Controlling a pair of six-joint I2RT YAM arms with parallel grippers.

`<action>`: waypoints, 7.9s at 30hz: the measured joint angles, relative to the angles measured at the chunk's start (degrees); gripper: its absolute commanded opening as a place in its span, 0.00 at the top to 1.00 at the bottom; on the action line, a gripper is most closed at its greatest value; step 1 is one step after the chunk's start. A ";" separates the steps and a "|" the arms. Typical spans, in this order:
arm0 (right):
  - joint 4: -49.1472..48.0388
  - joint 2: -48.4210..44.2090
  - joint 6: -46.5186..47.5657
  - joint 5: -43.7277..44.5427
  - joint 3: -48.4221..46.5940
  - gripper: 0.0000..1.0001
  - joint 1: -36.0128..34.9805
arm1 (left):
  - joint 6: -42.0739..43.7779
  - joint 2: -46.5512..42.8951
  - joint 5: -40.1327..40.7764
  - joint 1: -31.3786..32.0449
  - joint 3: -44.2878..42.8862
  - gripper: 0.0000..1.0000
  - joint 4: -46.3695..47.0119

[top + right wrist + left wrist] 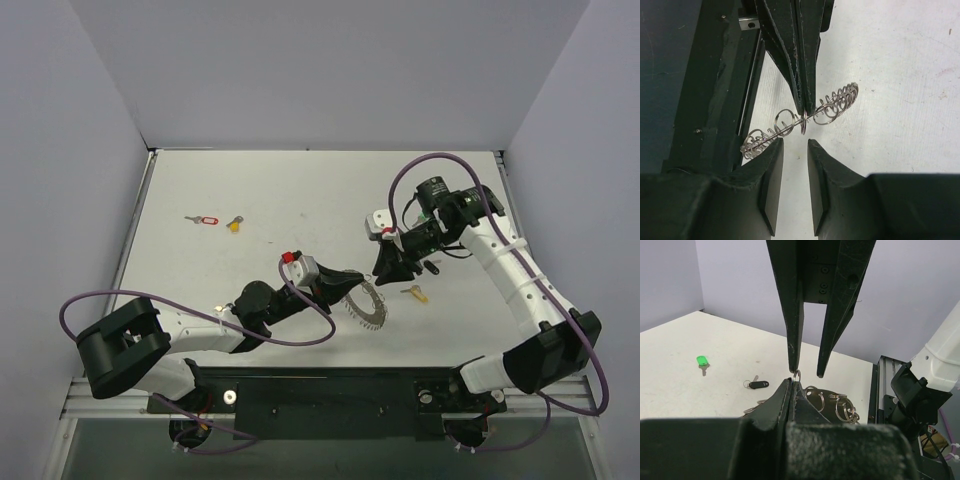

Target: Put the keys on the keyring

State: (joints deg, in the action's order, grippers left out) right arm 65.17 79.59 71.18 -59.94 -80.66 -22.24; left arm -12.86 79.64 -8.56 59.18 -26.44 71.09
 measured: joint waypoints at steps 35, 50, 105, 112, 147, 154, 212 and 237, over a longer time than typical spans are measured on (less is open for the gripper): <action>3.82 6.27 -6.69 9.07 -8.90 1.00 -6.91 | -2.73 -2.49 -2.19 -2.10 1.36 0.55 -1.09; 9.07 12.87 -16.98 25.97 -19.19 1.00 -11.56 | 9.16 -11.87 -1.99 0.02 -1.97 0.53 -25.35; 10.25 14.64 -16.92 29.07 -17.25 1.00 -13.79 | 20.76 -0.70 3.17 3.39 -10.40 1.00 -25.99; 9.92 14.23 -16.87 27.02 -16.55 0.82 -12.63 | 17.94 -0.79 3.48 3.37 -10.38 1.00 -26.18; -4.39 5.05 2.60 1.84 -0.13 0.76 -0.61 | 7.82 1.38 15.82 3.74 1.51 1.00 0.07; -4.55 5.64 2.16 -0.26 -0.17 0.80 -0.61 | 7.02 1.95 15.23 3.74 1.60 1.00 0.22; 4.59 5.64 -14.56 24.17 -7.48 1.00 -8.61 | 12.52 -6.97 2.14 2.12 -3.93 0.46 -22.91; 7.50 4.22 -8.74 22.82 -6.86 1.00 -9.42 | 9.07 2.78 -10.12 0.63 -7.58 0.67 -12.04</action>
State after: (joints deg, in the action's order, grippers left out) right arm 72.66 83.81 62.43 -37.12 -87.53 -31.66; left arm -3.79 82.41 -18.68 59.81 -34.02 59.05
